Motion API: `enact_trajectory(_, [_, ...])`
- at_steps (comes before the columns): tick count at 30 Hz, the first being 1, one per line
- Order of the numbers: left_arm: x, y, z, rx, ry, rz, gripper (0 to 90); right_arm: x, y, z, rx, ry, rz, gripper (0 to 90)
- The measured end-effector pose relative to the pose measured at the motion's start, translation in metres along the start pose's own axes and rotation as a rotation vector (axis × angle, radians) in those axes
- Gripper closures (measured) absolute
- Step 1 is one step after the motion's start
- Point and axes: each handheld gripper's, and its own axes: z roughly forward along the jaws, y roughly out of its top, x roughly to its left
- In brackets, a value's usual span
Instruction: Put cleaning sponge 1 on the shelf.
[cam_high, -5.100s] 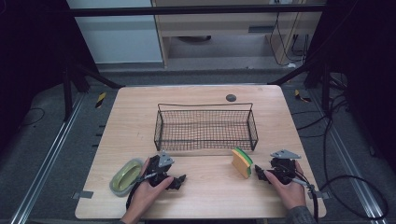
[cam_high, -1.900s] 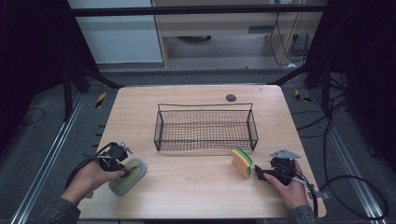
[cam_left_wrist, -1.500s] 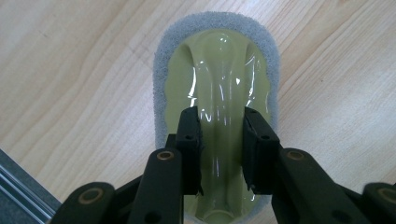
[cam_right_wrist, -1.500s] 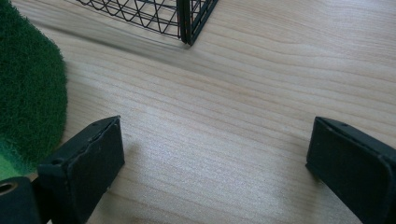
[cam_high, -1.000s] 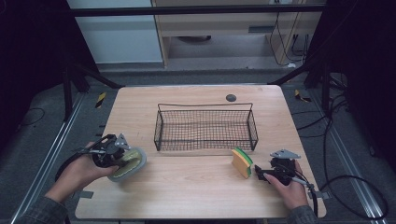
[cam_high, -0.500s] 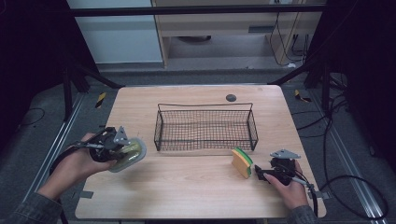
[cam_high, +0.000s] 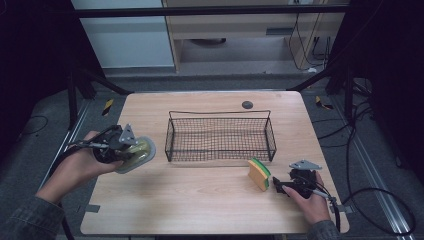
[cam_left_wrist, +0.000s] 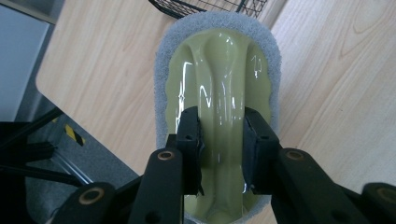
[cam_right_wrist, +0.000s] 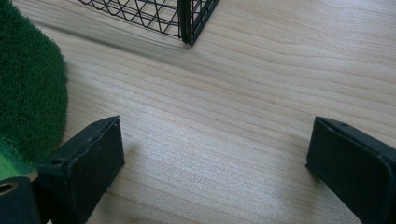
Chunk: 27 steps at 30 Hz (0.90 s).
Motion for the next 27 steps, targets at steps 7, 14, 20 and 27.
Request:
enact_trajectory(7, [0.011,0.010,-0.007,-0.012,0.017,0.019,70.9,0.000,0.000,0.000,0.000,0.000,-0.001,4.2])
enact_trajectory(14, [0.018,0.018,-0.007,-0.024,0.036,0.036,70.9,-0.001,0.000,0.000,-0.001,0.002,-0.006,4.2])
enact_trajectory(20, [0.020,0.025,-0.005,-0.033,0.047,0.053,70.9,-0.001,0.000,0.000,0.000,0.004,-0.006,4.2])
enact_trajectory(27, [0.021,0.036,-0.001,-0.051,0.062,0.095,70.9,-0.001,0.000,0.000,0.001,0.004,-0.008,4.2])
